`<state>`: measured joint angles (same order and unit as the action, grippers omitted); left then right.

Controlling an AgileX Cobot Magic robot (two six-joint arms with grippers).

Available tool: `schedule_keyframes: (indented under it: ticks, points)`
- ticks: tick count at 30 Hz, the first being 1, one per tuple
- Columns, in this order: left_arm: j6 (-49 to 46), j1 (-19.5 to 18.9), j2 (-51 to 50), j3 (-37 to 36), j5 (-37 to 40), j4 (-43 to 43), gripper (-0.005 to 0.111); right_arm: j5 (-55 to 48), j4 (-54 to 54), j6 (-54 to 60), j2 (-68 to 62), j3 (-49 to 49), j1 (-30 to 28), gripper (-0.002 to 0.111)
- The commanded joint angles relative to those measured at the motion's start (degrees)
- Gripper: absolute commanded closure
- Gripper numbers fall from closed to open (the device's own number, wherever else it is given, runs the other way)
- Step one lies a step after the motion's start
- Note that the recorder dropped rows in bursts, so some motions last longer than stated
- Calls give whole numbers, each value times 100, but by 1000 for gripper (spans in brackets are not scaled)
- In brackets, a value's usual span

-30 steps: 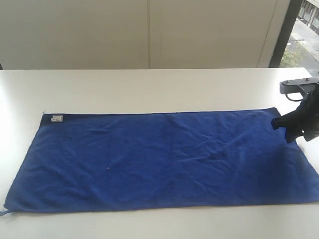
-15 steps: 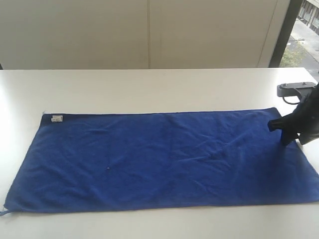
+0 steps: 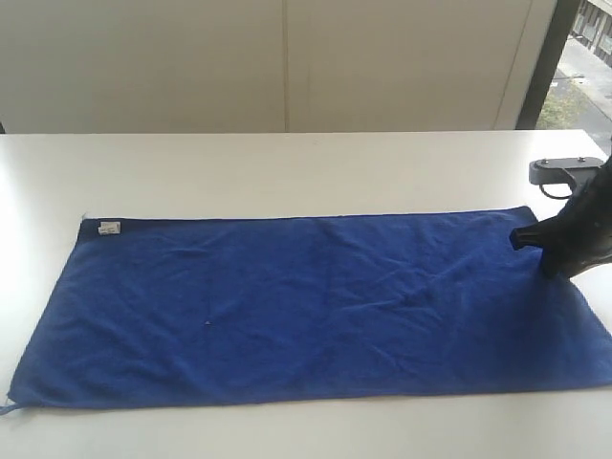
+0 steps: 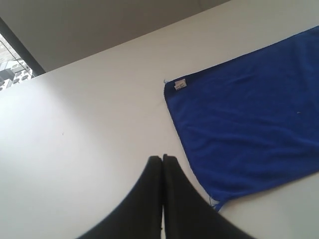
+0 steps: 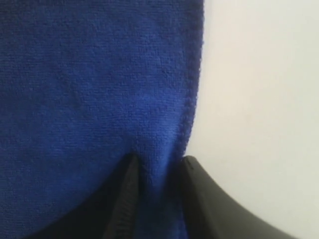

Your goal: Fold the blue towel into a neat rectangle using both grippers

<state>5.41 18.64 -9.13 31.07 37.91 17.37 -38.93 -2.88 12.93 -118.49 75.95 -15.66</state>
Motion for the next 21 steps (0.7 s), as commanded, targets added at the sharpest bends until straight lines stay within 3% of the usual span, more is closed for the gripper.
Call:
schedule_keyframes:
  ticks: [1,8,21]
  points:
    - [41,-20,41,-42,-55,-44,107,29,96,35,-99,-137,-46,81]
    - [41,-20,41,-42,-65,-44,107,-72,27,35,147,-173,-35,106]
    - [41,-20,41,-42,-65,-44,107,-238,-136,73,630,-67,826,107]
